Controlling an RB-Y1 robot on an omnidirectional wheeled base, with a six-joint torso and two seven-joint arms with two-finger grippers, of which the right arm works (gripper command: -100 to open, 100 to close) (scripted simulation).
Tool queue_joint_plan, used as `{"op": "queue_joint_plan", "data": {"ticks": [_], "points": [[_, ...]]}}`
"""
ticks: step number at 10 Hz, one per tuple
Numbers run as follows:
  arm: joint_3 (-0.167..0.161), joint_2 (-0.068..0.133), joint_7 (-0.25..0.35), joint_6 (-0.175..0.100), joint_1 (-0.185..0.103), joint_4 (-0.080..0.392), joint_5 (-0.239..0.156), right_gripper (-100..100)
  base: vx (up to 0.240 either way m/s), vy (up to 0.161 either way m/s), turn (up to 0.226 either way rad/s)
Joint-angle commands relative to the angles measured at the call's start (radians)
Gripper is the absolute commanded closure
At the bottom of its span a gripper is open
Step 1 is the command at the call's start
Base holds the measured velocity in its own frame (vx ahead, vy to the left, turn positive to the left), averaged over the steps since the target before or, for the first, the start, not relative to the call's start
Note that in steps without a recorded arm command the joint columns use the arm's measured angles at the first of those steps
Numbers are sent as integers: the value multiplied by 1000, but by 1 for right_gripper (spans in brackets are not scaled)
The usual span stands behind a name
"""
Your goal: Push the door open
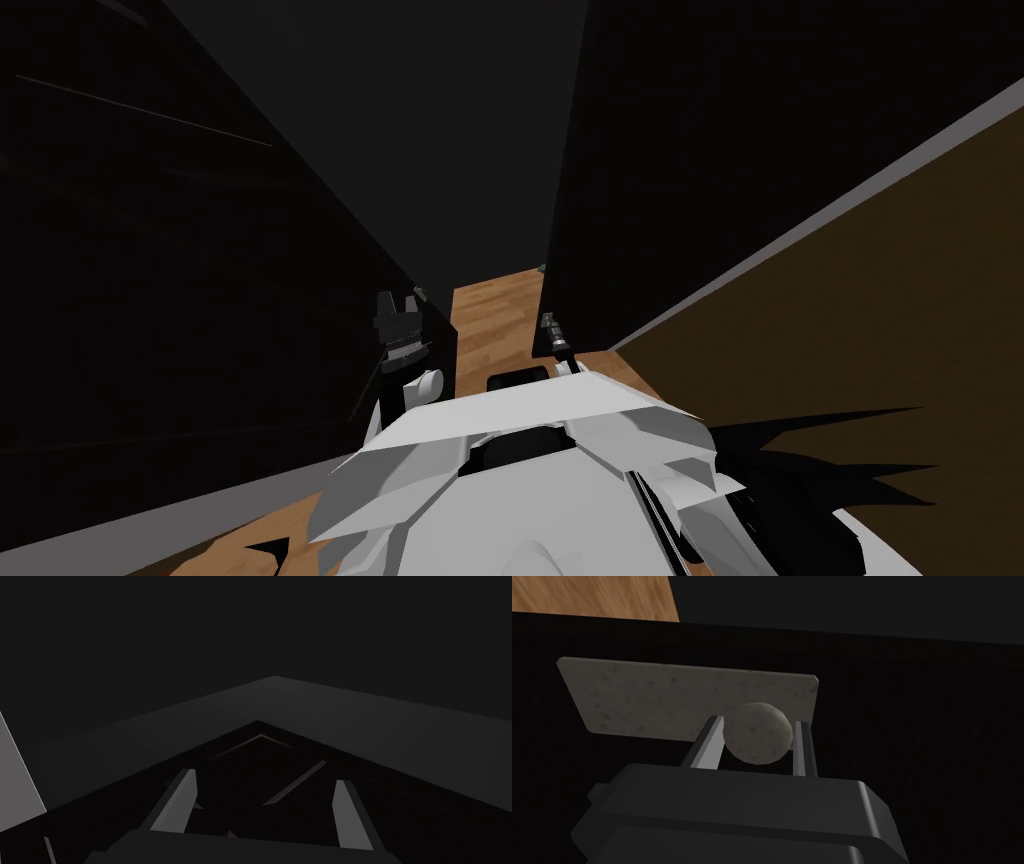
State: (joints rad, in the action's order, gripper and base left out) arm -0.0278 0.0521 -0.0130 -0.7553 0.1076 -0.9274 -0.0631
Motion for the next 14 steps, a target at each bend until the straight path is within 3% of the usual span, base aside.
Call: {"op": "queue_joint_plan", "data": {"ticks": [1, 5, 14], "points": [[0, 0, 0, 0, 1, 0, 0, 100, -21, -3, 3], [11, 7, -4, 3, 0, 5, -5, 100, 17, 11, -8], [92, 33, -25, 6, -17, 23, -42, 100, 189, 32, -45]]}}
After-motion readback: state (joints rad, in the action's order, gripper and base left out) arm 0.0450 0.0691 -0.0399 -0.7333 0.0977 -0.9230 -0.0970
